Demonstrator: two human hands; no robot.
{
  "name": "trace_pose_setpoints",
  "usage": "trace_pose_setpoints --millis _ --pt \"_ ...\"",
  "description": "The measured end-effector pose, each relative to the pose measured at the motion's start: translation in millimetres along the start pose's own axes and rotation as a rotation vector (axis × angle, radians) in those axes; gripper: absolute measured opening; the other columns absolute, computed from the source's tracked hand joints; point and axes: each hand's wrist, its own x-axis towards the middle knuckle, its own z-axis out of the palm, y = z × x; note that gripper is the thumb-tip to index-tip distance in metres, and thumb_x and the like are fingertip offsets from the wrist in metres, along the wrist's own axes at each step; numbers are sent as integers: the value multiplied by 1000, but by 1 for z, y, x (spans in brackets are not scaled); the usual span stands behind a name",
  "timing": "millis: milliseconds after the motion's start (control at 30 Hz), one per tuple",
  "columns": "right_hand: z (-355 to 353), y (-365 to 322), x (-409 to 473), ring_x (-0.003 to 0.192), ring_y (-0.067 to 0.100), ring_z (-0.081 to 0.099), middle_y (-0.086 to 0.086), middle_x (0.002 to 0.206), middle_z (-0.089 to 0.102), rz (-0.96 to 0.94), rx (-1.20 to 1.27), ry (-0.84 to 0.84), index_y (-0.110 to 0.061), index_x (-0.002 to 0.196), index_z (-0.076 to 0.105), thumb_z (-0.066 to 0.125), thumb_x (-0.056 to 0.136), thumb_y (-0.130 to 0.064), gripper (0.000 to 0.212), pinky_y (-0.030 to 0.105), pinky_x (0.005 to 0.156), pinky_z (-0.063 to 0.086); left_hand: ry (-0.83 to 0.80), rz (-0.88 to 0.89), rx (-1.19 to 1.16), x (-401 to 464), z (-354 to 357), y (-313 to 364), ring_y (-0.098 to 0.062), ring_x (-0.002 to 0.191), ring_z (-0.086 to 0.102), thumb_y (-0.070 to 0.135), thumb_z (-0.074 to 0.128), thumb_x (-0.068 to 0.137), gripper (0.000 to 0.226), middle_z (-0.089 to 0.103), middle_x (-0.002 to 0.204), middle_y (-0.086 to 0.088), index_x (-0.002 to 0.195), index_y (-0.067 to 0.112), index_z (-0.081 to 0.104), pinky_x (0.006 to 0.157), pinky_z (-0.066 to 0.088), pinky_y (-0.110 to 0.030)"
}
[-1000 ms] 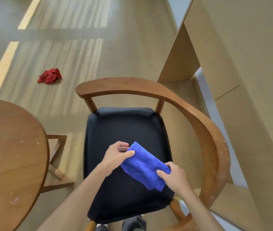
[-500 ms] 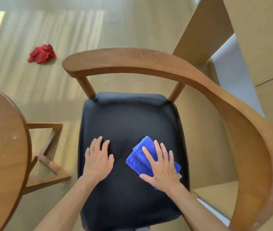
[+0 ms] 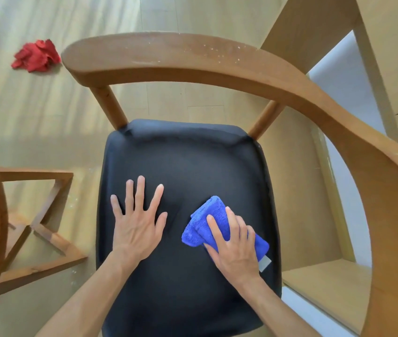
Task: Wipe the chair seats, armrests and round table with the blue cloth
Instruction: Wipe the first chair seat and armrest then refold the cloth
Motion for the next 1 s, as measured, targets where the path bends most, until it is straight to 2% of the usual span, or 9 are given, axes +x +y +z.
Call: trace_pose_setpoints --millis 133,233,367,433,533,600,800,900,1000 --pt "1 8 6 100 36 58 20 134 44 -69 -6 116 -22 134 47 54 92 -37 45 46 76 50 31 17 3 -1 10 -2 -42 145 17 47 25 91 64 19 157 -20 148 21 35 106 20 -70" --pt "6 14 16 95 36 59 20 131 49 -105 8 174 -23 133 49 68 82 -25 54 46 74 49 56 14 7 2 16 -3 -41 146 12 47 24 92 63 15 159 -19 150 22 30 108 16 -69" --pt "5 22 36 92 38 58 21 124 59 -94 34 261 -23 132 51 66 82 -14 53 44 72 48 101 19 14 3 24 -4 -40 147 7 47 23 92 63 10 160 -19 151 23 21 110 12 -68" --pt "1 38 77 92 40 59 21 124 59 21 -3 250 -21 132 54 63 84 -14 50 44 70 48 120 23 22 4 27 -5 -39 147 4 48 22 93 63 8 160 -18 151 24 18 111 11 -67" --pt "-3 69 149 102 42 52 23 132 48 440 67 107 -19 143 44 54 92 -23 52 49 79 42 136 24 33 2 30 -5 -39 147 3 48 22 93 63 7 160 -18 151 24 17 111 10 -66" --pt "-1 75 165 105 41 49 22 133 45 517 81 50 -20 146 38 47 95 -26 52 49 83 39 131 21 40 4 31 -6 -38 147 2 48 21 93 63 6 160 -18 152 25 17 111 9 -66" --pt "-7 13 89 72 35 56 24 114 61 170 56 201 -16 126 62 60 80 -7 47 39 61 44 113 15 16 4 29 -6 -38 147 4 48 24 92 64 8 160 -17 151 25 19 111 10 -67" --pt "-6 -31 13 75 34 57 19 118 53 -101 178 135 -22 127 55 50 84 -3 48 38 66 45 125 22 6 4 29 -6 -39 147 7 47 26 92 64 10 160 -18 151 23 24 111 11 -67" --pt "-21 -31 2 71 27 60 14 113 56 -229 303 3 -26 124 57 68 64 -5 65 33 64 49 137 24 13 5 31 -7 -38 147 7 47 26 92 64 9 160 -17 151 24 22 111 10 -66"
